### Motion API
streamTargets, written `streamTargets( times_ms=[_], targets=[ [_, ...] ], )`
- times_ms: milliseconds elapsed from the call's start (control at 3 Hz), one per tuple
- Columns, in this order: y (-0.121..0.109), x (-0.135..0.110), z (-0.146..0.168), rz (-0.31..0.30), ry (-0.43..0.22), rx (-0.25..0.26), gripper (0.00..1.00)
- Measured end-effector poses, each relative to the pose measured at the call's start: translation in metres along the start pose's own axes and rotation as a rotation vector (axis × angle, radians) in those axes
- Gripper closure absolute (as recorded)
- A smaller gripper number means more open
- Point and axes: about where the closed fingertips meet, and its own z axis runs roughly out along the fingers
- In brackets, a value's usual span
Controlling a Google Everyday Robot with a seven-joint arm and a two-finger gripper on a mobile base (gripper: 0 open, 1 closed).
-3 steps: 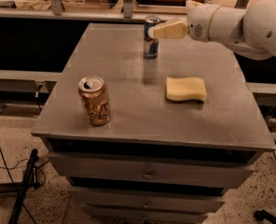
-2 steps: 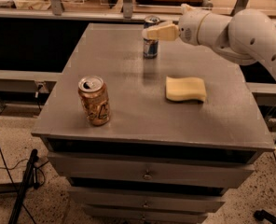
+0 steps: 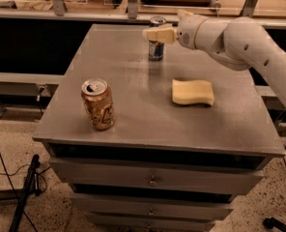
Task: Knock redbull can over
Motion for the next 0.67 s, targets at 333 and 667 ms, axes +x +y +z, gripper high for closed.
streamTargets(
  times_ms=[333,667],
  targets=[
    [-0.0048,0.0073,0.0094,0.025,-0.003,-0.014,0.46],
    [-0.0067,0.0050,0.0048,0.027,0.011,-0.017,0.77]
  ],
)
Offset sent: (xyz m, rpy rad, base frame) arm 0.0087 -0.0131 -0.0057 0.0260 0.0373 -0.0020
